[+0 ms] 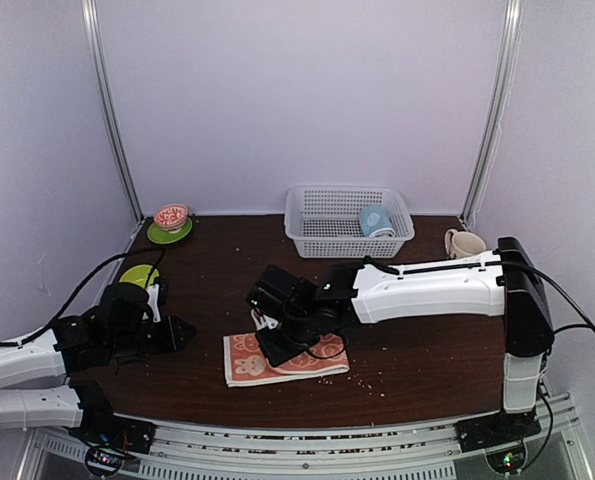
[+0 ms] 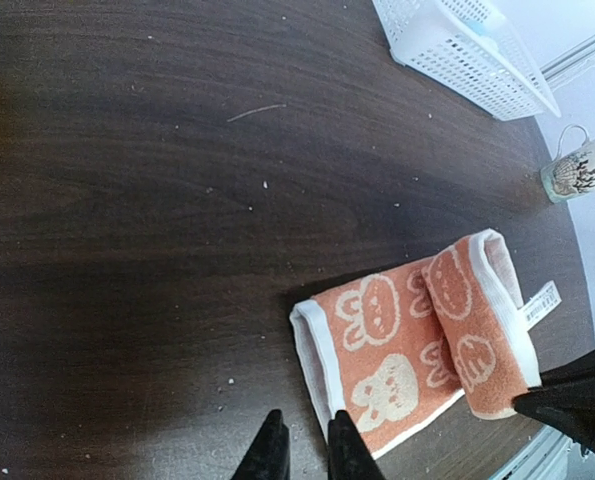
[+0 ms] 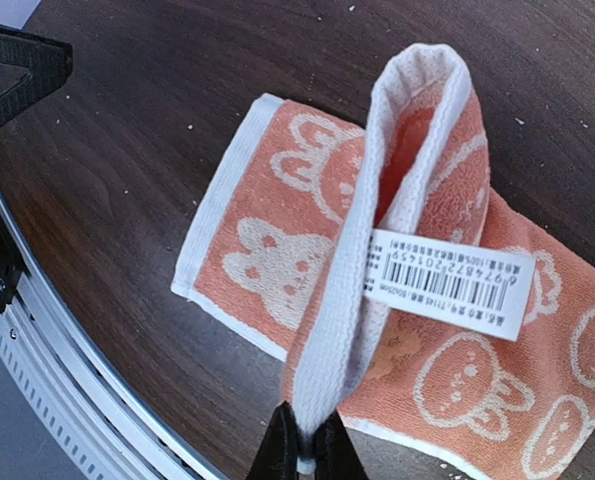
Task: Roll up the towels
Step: Fold the towel at the center of the board.
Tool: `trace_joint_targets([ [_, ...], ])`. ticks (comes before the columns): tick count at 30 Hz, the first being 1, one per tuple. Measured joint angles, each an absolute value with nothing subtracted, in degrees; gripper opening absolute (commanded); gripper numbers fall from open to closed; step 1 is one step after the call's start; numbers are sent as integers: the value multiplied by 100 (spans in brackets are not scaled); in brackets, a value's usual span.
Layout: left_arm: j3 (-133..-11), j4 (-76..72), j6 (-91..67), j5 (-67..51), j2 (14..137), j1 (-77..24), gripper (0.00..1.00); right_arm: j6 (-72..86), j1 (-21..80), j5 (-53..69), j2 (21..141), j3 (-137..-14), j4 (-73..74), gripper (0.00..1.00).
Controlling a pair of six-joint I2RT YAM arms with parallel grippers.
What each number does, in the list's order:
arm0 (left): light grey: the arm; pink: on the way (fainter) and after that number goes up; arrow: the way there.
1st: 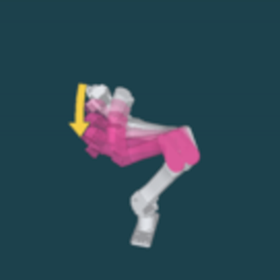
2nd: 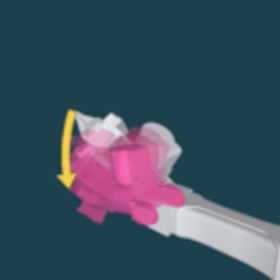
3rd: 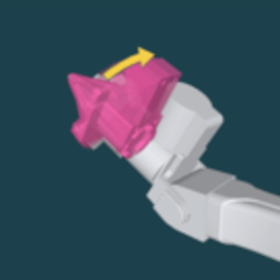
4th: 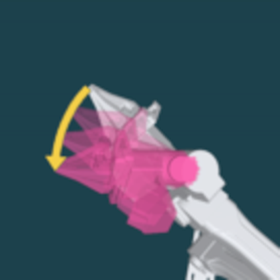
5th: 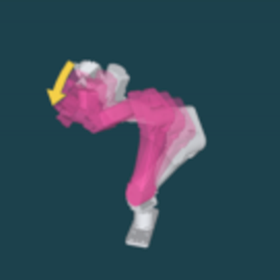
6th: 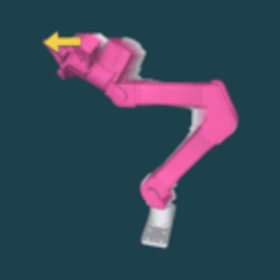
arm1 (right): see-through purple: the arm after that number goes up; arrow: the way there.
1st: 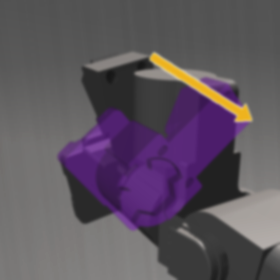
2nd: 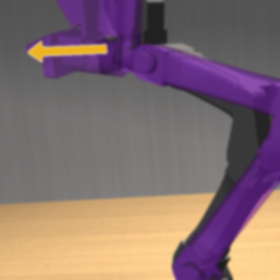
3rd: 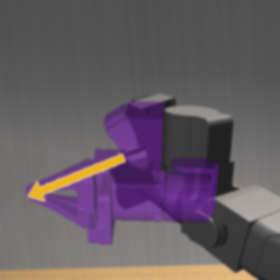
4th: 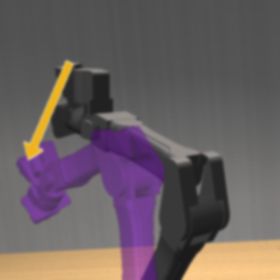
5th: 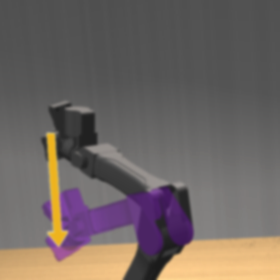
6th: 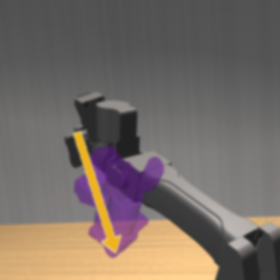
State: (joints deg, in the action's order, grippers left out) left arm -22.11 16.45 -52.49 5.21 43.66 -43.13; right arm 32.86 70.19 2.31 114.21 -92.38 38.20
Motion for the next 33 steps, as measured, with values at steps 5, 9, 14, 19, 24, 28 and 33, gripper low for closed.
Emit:
trace_joint_targets([
  [5, -2163, 1680, -5271, 530, 4335, -4313, 15, 3295, 7126, 213, 11620, -9520, 3913, 0],
  [9, -2143, 1682, -5293, 532, 4331, -4313, 15, 3293, 7172, 222, 11804, -9627, 3940, 0],
  [14, -2102, 1686, -5315, 532, 4333, -4313, 15, 3295, 7188, 281, 11994, -9684, 3972, 0],
  [19, -2099, 1686, -5330, 532, 4333, -4313, 15, 3295, 7227, 305, 12140, -9856, 3986, 0],
  [24, -2099, 1686, -5336, 532, 4329, -4313, 16, 3284, 7240, 368, 12164, -10001, 4005, 33],
  [28, -2099, 1686, -5356, 532, 4329, -4313, 16, 3251, 7240, 749, 12169, -10029, 3874, 73],
  [33, -2099, 1693, -5352, 528, 4316, -4313, 21, 3238, 7185, 1083, 11703, -9655, 3400, 76],
])
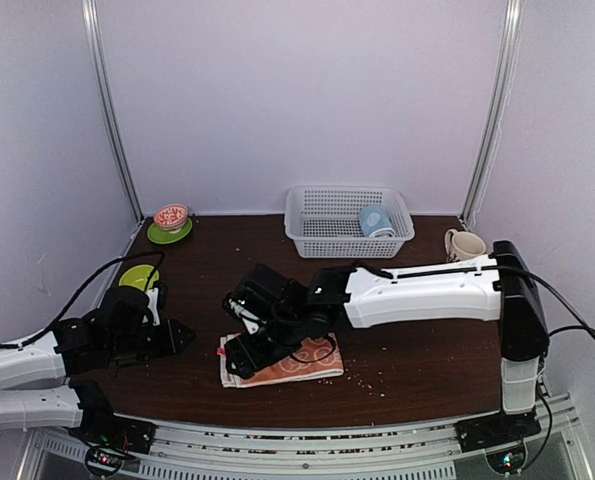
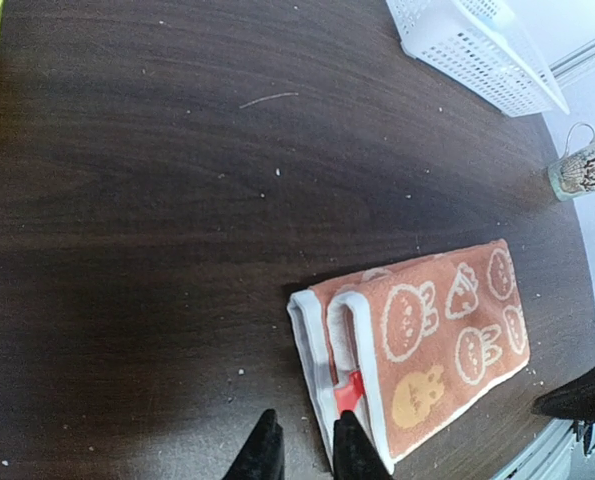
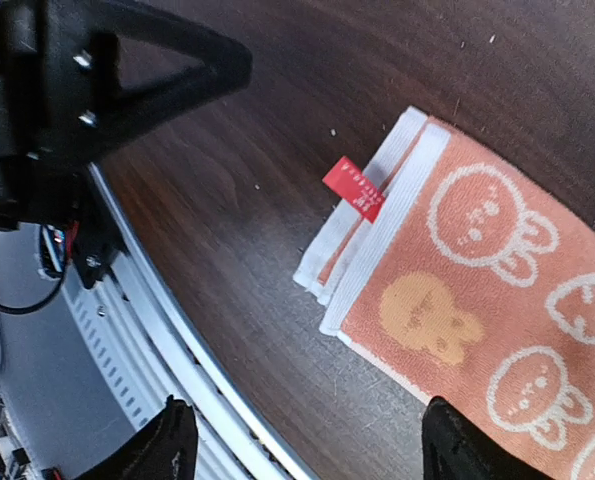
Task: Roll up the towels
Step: Fold the towel at the center of the board, then move the towel to the center of the board.
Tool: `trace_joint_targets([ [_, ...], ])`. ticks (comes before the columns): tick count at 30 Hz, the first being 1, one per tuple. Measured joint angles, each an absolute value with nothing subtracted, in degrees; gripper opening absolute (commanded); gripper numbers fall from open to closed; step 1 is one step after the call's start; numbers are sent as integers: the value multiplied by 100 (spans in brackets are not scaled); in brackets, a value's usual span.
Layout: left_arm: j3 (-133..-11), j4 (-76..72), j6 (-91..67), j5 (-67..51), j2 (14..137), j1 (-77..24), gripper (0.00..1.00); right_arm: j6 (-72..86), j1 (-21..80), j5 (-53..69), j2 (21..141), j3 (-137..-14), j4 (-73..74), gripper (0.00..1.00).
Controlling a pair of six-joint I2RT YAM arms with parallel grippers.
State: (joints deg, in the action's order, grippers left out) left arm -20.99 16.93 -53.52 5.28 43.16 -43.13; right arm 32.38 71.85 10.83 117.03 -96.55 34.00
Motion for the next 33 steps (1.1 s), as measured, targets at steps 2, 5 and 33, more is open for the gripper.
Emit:
trace_joint_targets([
  [2, -2110, 1734, -5325, 523, 4298, -4313, 24, 3273, 7085, 1149, 11264, -9415, 3273, 69],
  [5, -2239, 1833, -5229, 392, 4355, -4313, 26, 3387, 6726, 1061, 10449, -8816, 3035, 56],
  [33, -4038, 1752, -5015, -873, 8224, -4480, 43, 4176, 5723, 904, 9297, -5922, 1813, 51],
])
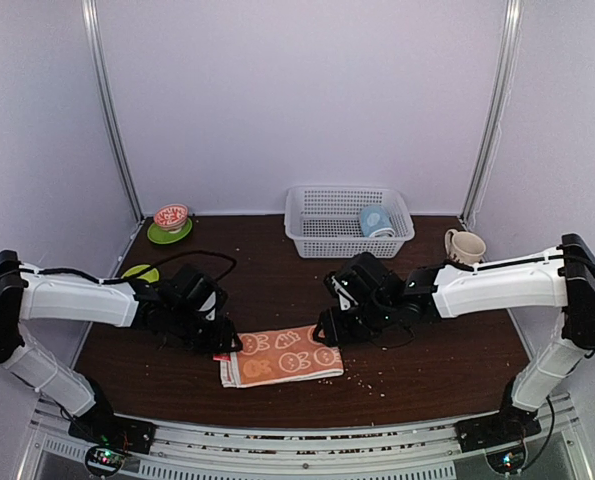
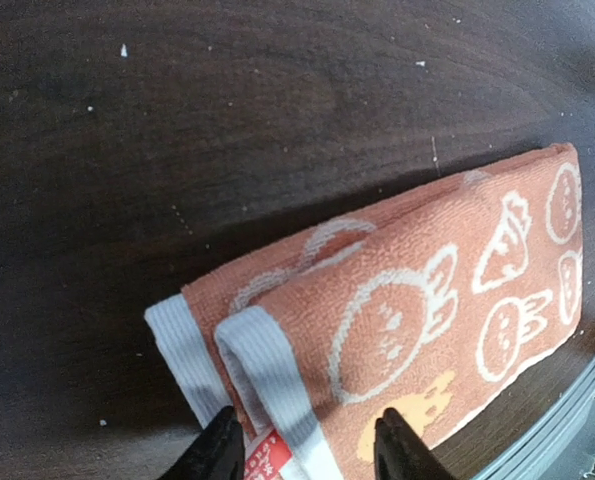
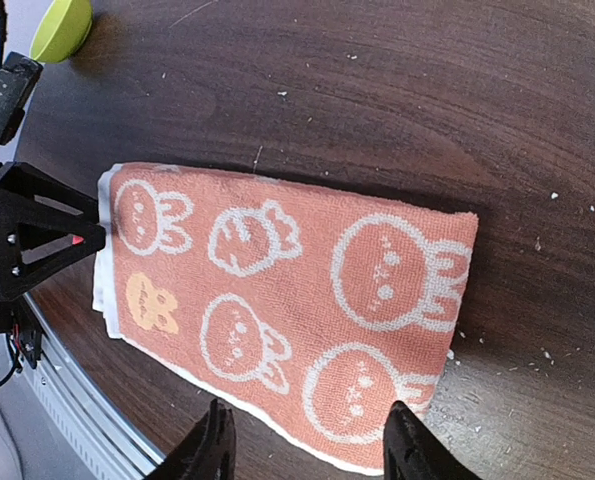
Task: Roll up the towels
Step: Move the towel to the center of the board.
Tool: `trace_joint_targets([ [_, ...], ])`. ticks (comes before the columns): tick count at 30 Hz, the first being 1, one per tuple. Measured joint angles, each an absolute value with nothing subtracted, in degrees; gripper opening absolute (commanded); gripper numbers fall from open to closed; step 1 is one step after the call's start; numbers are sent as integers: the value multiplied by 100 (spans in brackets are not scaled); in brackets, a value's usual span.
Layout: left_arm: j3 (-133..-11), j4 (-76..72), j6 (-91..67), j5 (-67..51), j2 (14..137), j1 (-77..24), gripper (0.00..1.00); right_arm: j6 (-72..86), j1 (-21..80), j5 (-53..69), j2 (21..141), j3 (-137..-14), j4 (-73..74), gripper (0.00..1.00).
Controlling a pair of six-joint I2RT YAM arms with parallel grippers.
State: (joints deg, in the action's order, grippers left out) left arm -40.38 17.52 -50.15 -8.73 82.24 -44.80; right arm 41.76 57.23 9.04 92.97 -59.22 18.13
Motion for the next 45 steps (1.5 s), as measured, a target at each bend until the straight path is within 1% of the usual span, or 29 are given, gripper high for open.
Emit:
trace_joint_targets([
  [5, -4040, 1627, -5076, -956, 8403, -4480, 31, 4150, 5712, 904, 9279, -5922, 1813, 49],
  [11, -4040, 1638, -5105, -963, 8538, -4480, 5, 4115, 5706, 917, 9277, -5922, 1815, 47],
  [12, -4040, 1643, -5098, -961, 8538, -4480, 2, 4112, 5704, 919, 9277, -5922, 1813, 47],
  [13, -4040, 1643, -5107, -943, 8532, -4480, 0, 4110, 5697, 919, 9277, -5922, 1813, 47],
  [25, -4309, 2215, -5083, -757, 7874, -4480, 0, 4093, 5682, 1017, 9279, -5922, 1811, 49],
  [36, -4388, 2683, -4939, -661, 7832, -4471, 0, 4204, 5664, 1041, 9647, -5922, 1855, 50],
  [38, -4388, 2766, -4910, -613, 7832, -4453, 0, 4224, 5660, 1041, 9721, -5922, 1881, 49],
  [45, -4331, 2790, -4777, -497, 8036, -4346, 0, 4241, 5649, 1041, 10025, -5931, 1931, 37],
])
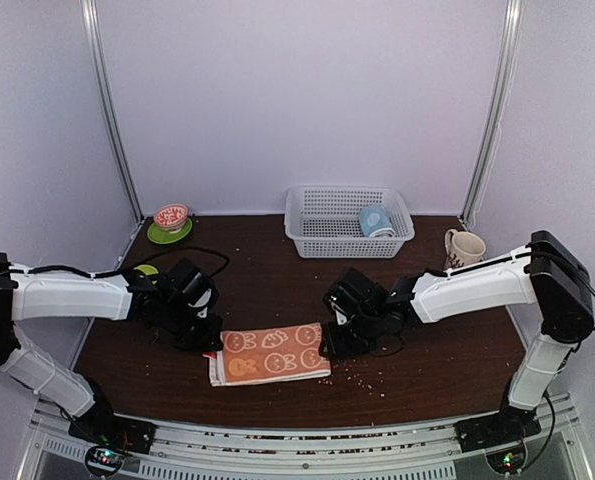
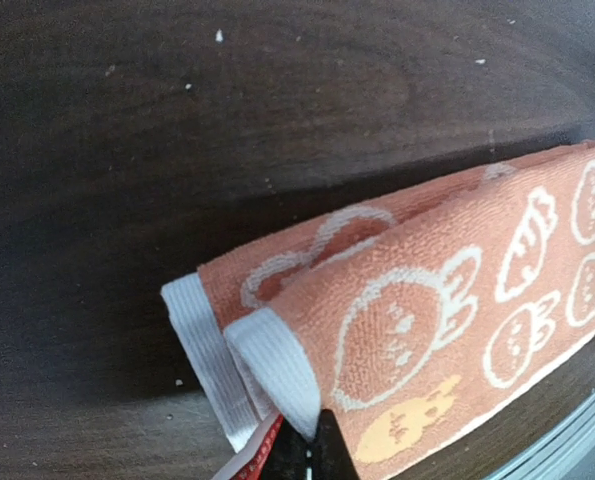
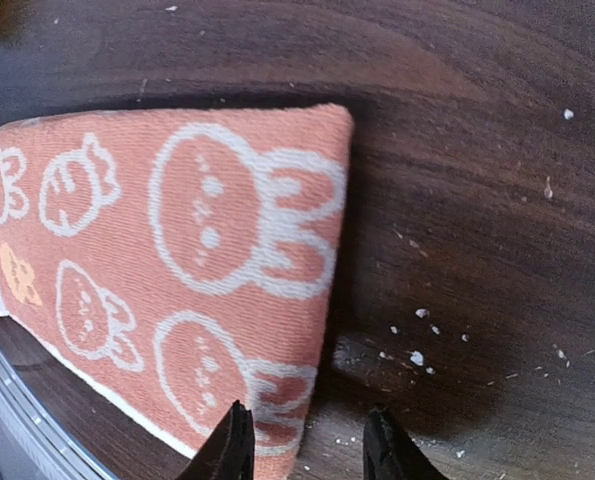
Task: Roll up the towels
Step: Move the towel to the center of the board.
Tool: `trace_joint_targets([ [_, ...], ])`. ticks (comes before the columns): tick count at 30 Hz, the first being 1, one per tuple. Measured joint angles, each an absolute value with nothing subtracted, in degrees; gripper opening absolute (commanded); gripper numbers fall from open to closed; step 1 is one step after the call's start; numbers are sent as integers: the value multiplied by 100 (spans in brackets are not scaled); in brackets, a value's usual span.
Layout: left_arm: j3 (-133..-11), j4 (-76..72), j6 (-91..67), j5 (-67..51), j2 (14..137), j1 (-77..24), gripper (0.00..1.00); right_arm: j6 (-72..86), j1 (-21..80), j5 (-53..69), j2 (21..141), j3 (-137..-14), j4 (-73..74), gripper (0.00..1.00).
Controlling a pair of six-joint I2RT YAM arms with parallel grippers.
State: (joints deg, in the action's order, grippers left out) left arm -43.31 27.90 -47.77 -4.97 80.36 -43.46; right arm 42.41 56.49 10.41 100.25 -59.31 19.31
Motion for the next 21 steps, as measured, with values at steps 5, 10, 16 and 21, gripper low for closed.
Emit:
trace_joint_targets([
  [5, -4174, 2790, -4724, -421, 8259, -4311, 0, 4239, 5649, 1037, 10116, -5931, 2080, 38],
  [10, -4141, 2799, -4681, -318, 8287, -4305, 0, 4226, 5649, 1026, 10112, -5931, 2141, 47],
  [16, -4193, 2877, -4637, -292, 8237, -4305, 0, 4226, 5736, 1076, 9935, -6036, 2139, 49],
  [21, -4381, 3030, -4569, -224, 8106, -4289, 0, 4357, 5758, 1275, 9966, -6093, 2032, 48],
])
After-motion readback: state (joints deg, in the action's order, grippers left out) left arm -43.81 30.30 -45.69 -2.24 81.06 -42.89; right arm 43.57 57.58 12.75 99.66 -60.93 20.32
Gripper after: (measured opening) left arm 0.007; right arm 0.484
